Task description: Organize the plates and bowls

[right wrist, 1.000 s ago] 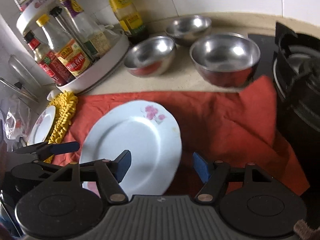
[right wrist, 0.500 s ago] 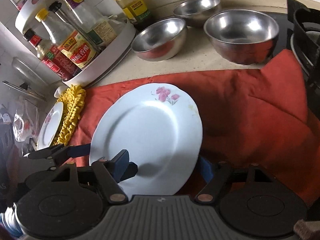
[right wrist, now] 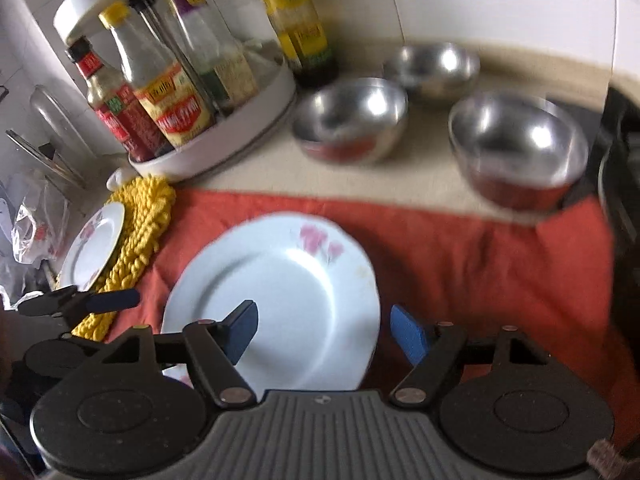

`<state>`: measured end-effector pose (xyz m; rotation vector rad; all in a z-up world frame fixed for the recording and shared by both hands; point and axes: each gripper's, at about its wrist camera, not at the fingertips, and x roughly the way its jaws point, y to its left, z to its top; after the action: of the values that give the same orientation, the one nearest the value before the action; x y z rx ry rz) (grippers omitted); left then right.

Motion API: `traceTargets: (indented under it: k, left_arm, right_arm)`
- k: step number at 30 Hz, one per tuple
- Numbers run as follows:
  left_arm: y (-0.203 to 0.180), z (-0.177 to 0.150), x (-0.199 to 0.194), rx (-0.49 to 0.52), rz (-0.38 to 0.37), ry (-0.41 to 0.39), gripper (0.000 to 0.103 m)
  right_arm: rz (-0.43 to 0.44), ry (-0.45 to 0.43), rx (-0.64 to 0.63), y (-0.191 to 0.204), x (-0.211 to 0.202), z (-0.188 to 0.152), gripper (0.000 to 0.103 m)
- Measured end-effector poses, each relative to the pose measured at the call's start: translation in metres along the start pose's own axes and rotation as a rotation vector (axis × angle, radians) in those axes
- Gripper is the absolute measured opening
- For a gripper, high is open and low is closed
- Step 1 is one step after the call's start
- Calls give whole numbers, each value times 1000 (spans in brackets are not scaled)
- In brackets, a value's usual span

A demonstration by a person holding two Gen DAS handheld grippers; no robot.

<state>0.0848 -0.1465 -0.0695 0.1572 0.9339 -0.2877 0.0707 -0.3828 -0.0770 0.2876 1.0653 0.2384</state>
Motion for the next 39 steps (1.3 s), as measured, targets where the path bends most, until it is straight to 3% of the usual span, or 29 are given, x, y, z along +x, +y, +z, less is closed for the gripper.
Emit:
traceTargets:
  k: [9, 23, 32, 39]
  left_arm:
    - [47, 2, -21, -79, 137, -39, 103]
    - [138, -6, -35, -233, 316, -21, 103]
    - [178, -10, -24, -280, 343, 30, 103]
    - [198, -13, -10, -300, 324, 70, 103]
  right_arm:
    - [116, -10, -156, 71, 30, 28, 70]
    - [277, 28, -367, 191, 96, 55, 70]
    - [307, 78, -420, 237, 130, 61, 70]
    - [305, 122, -422, 251, 154, 64, 70]
